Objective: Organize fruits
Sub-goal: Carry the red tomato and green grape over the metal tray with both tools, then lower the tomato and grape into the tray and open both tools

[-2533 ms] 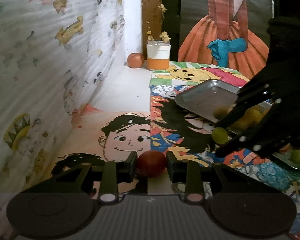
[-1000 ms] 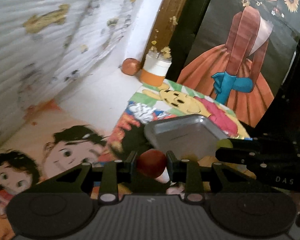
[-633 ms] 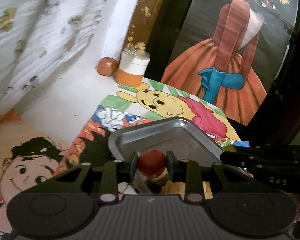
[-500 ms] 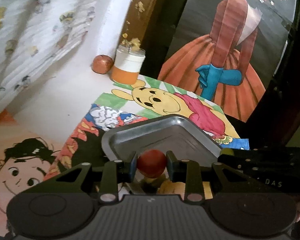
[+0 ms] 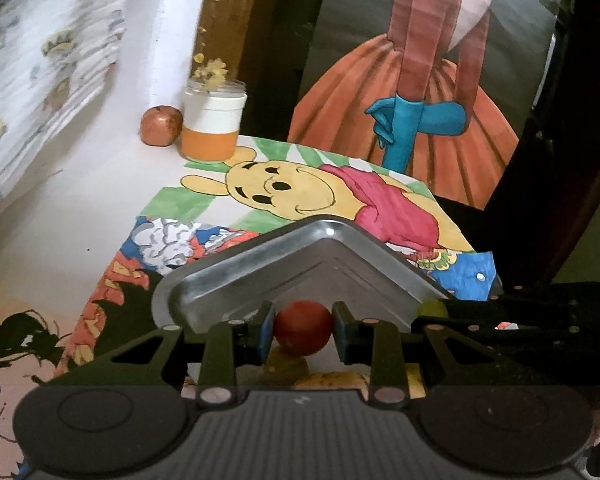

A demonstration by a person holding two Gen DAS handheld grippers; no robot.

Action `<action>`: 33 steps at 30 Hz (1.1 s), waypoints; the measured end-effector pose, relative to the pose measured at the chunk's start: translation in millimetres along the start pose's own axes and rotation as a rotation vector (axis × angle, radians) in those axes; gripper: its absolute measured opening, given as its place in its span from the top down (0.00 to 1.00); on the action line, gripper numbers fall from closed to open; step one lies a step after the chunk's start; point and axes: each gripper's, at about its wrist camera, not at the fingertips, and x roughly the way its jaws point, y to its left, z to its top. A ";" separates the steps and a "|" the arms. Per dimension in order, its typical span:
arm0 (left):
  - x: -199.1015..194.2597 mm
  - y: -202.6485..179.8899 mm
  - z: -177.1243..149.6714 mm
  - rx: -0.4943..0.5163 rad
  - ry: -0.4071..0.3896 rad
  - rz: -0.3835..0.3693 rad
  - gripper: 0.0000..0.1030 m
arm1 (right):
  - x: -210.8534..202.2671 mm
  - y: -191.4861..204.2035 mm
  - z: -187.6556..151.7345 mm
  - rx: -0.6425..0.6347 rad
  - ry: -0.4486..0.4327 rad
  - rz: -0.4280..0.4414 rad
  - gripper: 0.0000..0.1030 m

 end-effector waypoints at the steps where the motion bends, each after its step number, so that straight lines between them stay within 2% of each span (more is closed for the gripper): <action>1: 1.5 -1.4 0.2 0.006 0.005 0.002 0.67 | 0.5 -0.3 -0.2 0.001 0.003 -0.003 0.74; 9: 16.3 -3.9 4.1 0.022 0.076 0.038 0.67 | 2.4 -1.7 -1.5 0.008 0.011 -0.001 0.74; 26: 19.2 -5.4 5.3 0.010 0.083 0.038 0.67 | 5.1 -3.9 -6.5 0.022 0.024 -0.011 0.73; 30: 16.6 -5.2 6.2 -0.001 0.074 0.027 0.67 | 4.0 -4.4 -7.3 0.024 0.016 -0.023 0.67; 33: 13.4 -5.9 8.0 -0.003 0.060 0.025 0.58 | 1.9 -3.4 -8.0 0.016 0.009 -0.034 0.61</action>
